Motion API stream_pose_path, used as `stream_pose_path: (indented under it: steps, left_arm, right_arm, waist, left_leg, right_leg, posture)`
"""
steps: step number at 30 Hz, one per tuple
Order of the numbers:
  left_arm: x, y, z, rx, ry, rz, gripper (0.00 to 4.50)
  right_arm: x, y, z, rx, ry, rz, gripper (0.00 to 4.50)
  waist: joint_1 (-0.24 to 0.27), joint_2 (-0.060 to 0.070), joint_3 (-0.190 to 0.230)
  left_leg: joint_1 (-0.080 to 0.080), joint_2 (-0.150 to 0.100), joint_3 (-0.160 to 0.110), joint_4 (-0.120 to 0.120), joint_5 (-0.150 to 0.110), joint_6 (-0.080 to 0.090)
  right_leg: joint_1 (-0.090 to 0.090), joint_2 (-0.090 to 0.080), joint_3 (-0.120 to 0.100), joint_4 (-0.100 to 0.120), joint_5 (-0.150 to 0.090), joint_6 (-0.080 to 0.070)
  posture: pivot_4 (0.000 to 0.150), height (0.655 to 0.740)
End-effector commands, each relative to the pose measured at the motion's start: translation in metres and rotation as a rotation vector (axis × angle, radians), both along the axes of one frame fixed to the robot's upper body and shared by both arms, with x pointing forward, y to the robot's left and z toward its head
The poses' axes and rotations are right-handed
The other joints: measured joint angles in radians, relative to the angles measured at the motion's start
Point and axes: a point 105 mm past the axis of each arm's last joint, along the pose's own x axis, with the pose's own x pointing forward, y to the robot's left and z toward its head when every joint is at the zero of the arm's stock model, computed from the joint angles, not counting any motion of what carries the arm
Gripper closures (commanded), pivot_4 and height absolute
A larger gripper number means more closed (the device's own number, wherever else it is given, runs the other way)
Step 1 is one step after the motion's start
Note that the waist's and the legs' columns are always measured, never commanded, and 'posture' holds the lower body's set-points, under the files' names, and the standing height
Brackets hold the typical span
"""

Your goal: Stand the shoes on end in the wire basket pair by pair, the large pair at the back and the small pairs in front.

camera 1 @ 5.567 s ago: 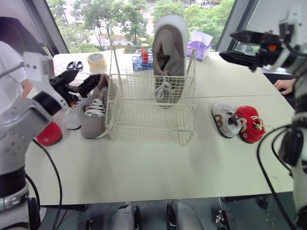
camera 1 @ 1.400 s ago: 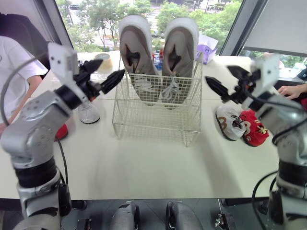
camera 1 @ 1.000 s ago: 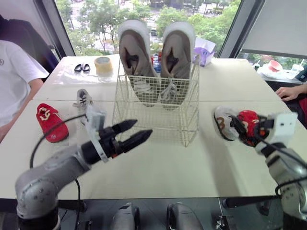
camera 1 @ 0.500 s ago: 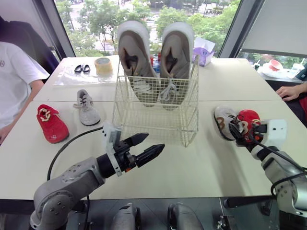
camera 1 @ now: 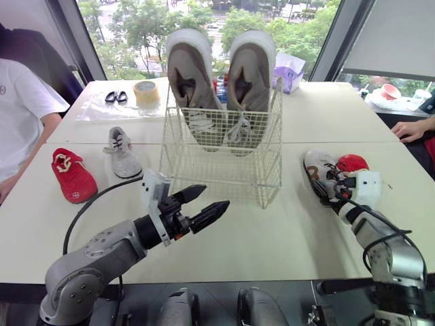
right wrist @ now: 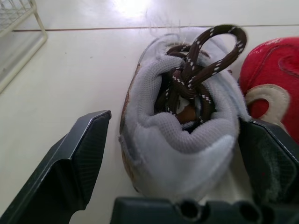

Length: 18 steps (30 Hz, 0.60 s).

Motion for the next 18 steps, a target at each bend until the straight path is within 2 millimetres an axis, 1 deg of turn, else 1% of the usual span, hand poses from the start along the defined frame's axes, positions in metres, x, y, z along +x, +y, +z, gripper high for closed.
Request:
stream_pose_path:
  steps: [1, 2, 5, 6, 7, 8, 9, 12, 13, 14, 15, 17, 18]
  left_arm:
    - [-0.003, -0.001, 0.007, -0.002, -0.037, -0.011, 0.0]
    - [-0.003, -0.001, 0.007, 0.001, -0.035, -0.016, 0.0]
    - [-0.012, -0.001, 0.006, 0.026, -0.013, -0.075, 0.0]
    - [-0.015, 0.0, 0.006, 0.032, -0.003, -0.097, 0.0]
    - [-0.017, 0.003, 0.008, 0.027, 0.007, -0.116, 0.0]
    - [-0.017, 0.01, 0.013, 0.003, 0.016, -0.125, 0.0]
    - [-0.015, 0.019, 0.02, -0.03, 0.02, -0.12, 0.0]
    - [0.001, 0.053, 0.058, -0.149, -0.019, -0.079, 0.0]
    - [0.004, 0.061, 0.067, -0.167, -0.031, -0.075, 0.0]
    - [0.01, 0.068, 0.08, -0.186, -0.058, -0.069, 0.0]
    - [0.016, 0.073, 0.093, -0.204, -0.083, -0.064, 0.0]
    - [0.025, 0.081, 0.112, -0.233, -0.122, -0.056, 0.0]
    - [0.027, 0.083, 0.118, -0.241, -0.13, -0.054, 0.0]
  right_arm:
    - [0.006, -0.006, 0.0, -0.016, -0.022, -0.018, 1.32]
    - [0.007, -0.005, 0.0, -0.016, -0.024, -0.016, 1.87]
    - [0.009, -0.001, -0.001, -0.004, -0.026, -0.006, 3.28]
    - [0.009, 0.0, 0.001, -0.005, -0.036, -0.011, 3.67]
    - [0.01, 0.002, 0.01, -0.016, -0.07, -0.011, 3.92]
    - [0.012, 0.005, 0.029, -0.028, -0.131, -0.002, 3.92]
    - [0.015, 0.009, 0.052, -0.036, -0.206, 0.001, 3.92]
    - [0.019, 0.012, 0.15, -0.036, -0.497, -0.019, 3.92]
    - [0.018, 0.013, 0.17, -0.032, -0.553, -0.022, 3.92]
    - [0.016, 0.016, 0.199, -0.044, -0.627, -0.013, 3.92]
    - [0.014, 0.019, 0.223, -0.06, -0.688, 0.005, 3.92]
    - [0.007, 0.029, 0.258, -0.11, -0.774, 0.059, 3.92]
    - [0.004, 0.034, 0.265, -0.128, -0.794, 0.08, 3.92]
  waist:
    - [0.0, 0.0, 0.0]
    - [-0.001, 0.0, 0.0]
    - [-0.002, 0.0, 0.0]
    - [-0.003, 0.0, 0.0]
    - [-0.005, 0.0, 0.0]
    - [-0.006, 0.0, 0.0]
    - [-0.008, 0.001, 0.0]
    - [-0.021, 0.011, 0.006]
    - [-0.023, 0.013, 0.008]
    - [-0.023, 0.013, 0.008]
    - [-0.023, 0.013, 0.008]
    - [-0.017, 0.012, 0.008]
    - [-0.016, 0.009, 0.006]
  left_leg:
    - [0.0, 0.0, 0.0, 0.0, 0.0, 0.0]
    - [0.0, 0.0, 0.0, 0.0, 0.0, 0.0]
    - [0.0, 0.0, 0.0, -0.001, 0.0, 0.0]
    - [0.0, 0.0, 0.0, -0.001, 0.0, 0.0]
    - [0.0, 0.0, 0.0, -0.001, 0.0, 0.0]
    - [0.0, 0.0, 0.0, -0.002, 0.0, 0.0]
    - [0.0, 0.0, 0.0, -0.002, 0.0, 0.0]
    - [-0.003, 0.0, 0.001, -0.003, 0.001, -0.001]
    - [-0.005, 0.0, 0.002, -0.003, 0.002, -0.002]
    - [-0.006, 0.0, 0.002, -0.003, 0.002, -0.002]
    - [-0.006, 0.0, 0.002, -0.004, 0.002, -0.002]
    - [-0.006, -0.001, 0.001, -0.008, 0.003, -0.003]
    - [-0.006, -0.001, 0.0, -0.01, 0.003, -0.003]
  right_leg:
    - [0.0, 0.0, 0.0, 0.0, 0.0, 0.0]
    - [0.0, 0.0, 0.0, 0.0, 0.0, 0.0]
    - [0.0, 0.0, 0.0, 0.0, 0.0, 0.0]
    - [0.0, 0.0, 0.0, 0.0, 0.0, 0.0]
    - [0.0, 0.0, 0.0, 0.0, 0.0, 0.0]
    - [0.0, 0.0, 0.0, 0.0, 0.0, 0.0]
    - [-0.001, 0.0, 0.0, 0.0, 0.0, 0.0]
    - [-0.006, 0.0, 0.001, 0.0, 0.001, -0.001]
    - [-0.009, 0.0, 0.001, 0.001, 0.002, -0.002]
    - [-0.01, 0.0, 0.001, 0.002, 0.002, -0.002]
    - [-0.011, 0.001, 0.001, 0.002, 0.002, -0.002]
    - [-0.011, 0.002, 0.0, 0.0, 0.001, 0.0]
    - [-0.01, 0.002, -0.001, 0.0, 0.0, 0.002]
  posture:
    - [0.15, 0.74]
    - [0.15, 0.74]
    - [0.15, 0.74]
    - [0.15, 0.74]
    - [0.15, 0.74]
    - [0.15, 0.74]
    - [0.15, 0.74]
    - [0.15, 0.74]
    - [0.15, 0.74]
    - [0.15, 0.74]
    - [0.15, 0.74]
    - [0.15, 0.74]
    - [0.15, 0.74]
